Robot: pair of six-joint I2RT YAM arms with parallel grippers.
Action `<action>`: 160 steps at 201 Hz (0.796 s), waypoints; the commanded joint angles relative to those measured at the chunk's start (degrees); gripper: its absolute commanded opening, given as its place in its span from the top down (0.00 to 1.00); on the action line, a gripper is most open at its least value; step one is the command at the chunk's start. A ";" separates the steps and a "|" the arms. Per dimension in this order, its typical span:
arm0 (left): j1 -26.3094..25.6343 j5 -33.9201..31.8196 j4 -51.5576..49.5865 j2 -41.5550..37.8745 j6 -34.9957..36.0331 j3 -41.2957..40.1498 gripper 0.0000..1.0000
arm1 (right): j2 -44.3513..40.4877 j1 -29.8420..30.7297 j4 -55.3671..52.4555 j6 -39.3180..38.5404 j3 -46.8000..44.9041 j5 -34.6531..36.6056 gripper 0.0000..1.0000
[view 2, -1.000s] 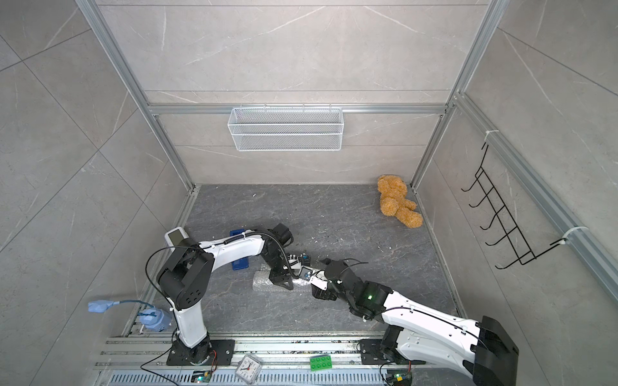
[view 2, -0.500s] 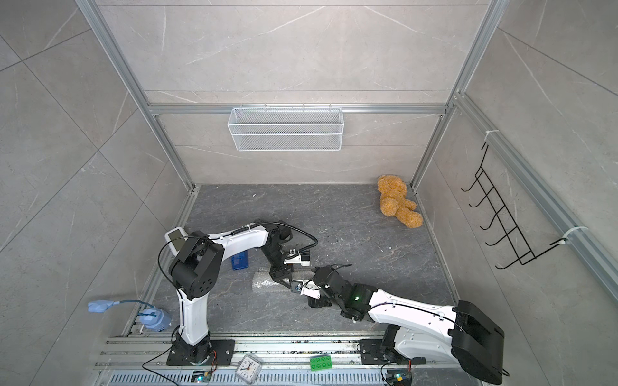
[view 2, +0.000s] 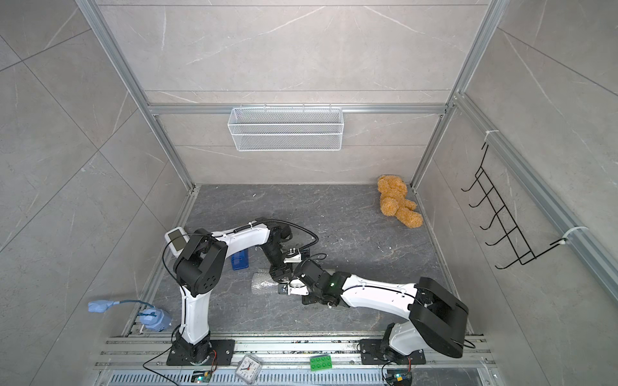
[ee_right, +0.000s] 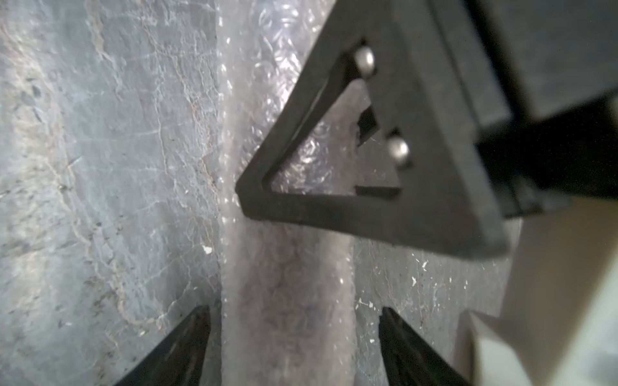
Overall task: Wrap wine bottles in bubble wrap
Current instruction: Wrap the wine bottle in bubble wrap.
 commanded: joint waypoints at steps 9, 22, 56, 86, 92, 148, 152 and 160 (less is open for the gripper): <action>0.30 0.54 -4.64 1.00 -0.68 0.54 0.47 | 3.73 0.15 -0.60 -1.47 2.19 0.22 0.20; 0.47 0.55 -4.73 0.91 -0.66 0.57 0.47 | 4.82 0.15 -0.36 -1.57 2.28 0.50 0.20; 0.96 0.75 -4.88 0.78 -0.62 0.71 0.47 | 7.46 0.15 -0.27 -0.76 1.43 1.18 0.22; 1.25 0.23 -4.55 0.55 -0.80 1.03 0.47 | 8.41 0.19 -1.46 2.54 1.64 2.16 0.30; 1.24 -0.04 -4.28 0.35 -1.01 1.00 0.47 | 8.47 0.15 -1.94 3.61 1.93 2.39 0.33; 2.00 -5.45 2.36 -5.09 -3.09 -2.34 0.32 | 10.86 0.15 -11.09 14.43 6.26 3.50 0.54; 2.10 -5.73 3.13 -5.63 -3.41 -2.71 0.29 | 10.85 0.15 -11.71 15.14 6.56 3.50 0.55; 2.25 -6.09 4.49 -6.63 -3.78 -3.13 0.20 | 10.86 0.21 -12.83 16.71 7.09 3.63 0.56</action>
